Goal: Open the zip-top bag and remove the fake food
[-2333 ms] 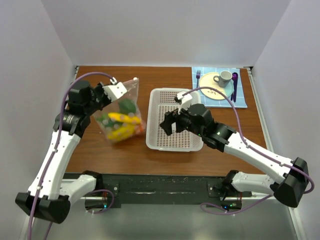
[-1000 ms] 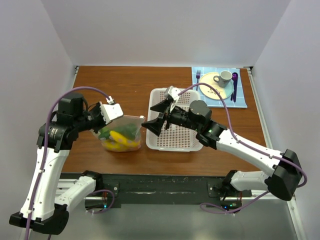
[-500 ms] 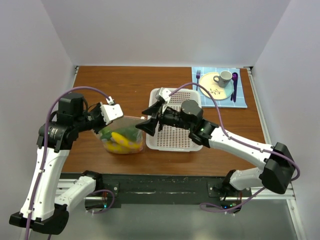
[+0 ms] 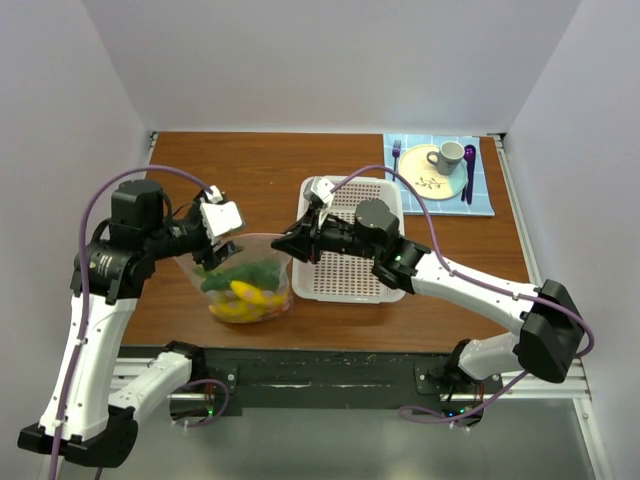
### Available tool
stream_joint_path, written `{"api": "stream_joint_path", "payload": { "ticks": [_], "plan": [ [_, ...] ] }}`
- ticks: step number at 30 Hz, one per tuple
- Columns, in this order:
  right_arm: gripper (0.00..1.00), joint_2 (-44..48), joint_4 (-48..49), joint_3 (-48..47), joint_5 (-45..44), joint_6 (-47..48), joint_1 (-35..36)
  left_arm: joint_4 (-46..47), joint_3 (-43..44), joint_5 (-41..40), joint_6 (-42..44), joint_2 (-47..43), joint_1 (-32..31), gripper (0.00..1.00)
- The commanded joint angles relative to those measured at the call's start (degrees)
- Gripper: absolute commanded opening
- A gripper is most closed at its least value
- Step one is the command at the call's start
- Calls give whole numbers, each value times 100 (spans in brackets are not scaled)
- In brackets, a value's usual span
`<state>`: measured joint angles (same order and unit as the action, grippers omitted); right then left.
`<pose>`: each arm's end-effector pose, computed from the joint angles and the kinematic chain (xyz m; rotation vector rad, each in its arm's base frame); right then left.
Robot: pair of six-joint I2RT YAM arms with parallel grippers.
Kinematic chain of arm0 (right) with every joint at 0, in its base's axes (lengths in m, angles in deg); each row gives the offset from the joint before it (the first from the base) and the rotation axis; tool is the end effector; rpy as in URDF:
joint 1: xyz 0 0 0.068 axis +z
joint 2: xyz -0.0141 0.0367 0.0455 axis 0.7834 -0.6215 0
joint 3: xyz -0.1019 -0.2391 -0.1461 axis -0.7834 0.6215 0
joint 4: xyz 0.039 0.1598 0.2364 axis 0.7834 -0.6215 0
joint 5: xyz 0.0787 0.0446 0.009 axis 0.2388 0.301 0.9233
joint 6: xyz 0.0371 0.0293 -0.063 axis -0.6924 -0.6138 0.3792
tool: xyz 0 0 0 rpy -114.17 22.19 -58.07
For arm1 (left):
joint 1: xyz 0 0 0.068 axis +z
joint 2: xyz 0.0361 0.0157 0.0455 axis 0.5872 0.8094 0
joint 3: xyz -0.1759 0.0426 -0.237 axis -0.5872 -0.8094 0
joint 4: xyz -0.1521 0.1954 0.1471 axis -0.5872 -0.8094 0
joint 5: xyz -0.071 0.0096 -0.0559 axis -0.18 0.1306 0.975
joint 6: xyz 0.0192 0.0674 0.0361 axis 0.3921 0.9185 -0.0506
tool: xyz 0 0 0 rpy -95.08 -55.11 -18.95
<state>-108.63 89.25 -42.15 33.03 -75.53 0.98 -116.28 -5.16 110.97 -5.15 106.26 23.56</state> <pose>0.2057 0.3133 0.3555 -0.8907 1.4553 1.2066 0.1576 -0.0735 0.4340 1.2342 1.6749 -0.3340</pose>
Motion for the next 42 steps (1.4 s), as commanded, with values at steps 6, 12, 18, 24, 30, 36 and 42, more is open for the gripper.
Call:
{"api": "stream_joint_path", "payload": {
  "ticks": [6, 12, 18, 24, 30, 36, 42],
  "plan": [
    [13, -194, -86, -464, 102, 0, 185, 1290, 325, 2335, -1218, 397, -34, 76],
    [0, -168, -271, -561, 58, 123, 194, 773, 88, 2352, -533, 704, -245, 75],
    [0, -54, -473, -666, 49, 273, 194, 157, -1, 2019, 161, 898, -350, 64],
    [0, -10, -737, -763, 49, 440, 202, 7, 105, 1729, 408, 934, -351, 31],
    [36, 52, -991, -798, -4, 510, 194, 156, 131, 1658, 390, 846, -359, 13],
    [99, 306, -1062, -342, -154, 519, 194, 165, 167, 1500, 355, 723, -359, 0],
    [99, 544, -851, -34, -232, 484, 194, 87, 324, 1596, 250, 670, -351, 0]
  ]
}}
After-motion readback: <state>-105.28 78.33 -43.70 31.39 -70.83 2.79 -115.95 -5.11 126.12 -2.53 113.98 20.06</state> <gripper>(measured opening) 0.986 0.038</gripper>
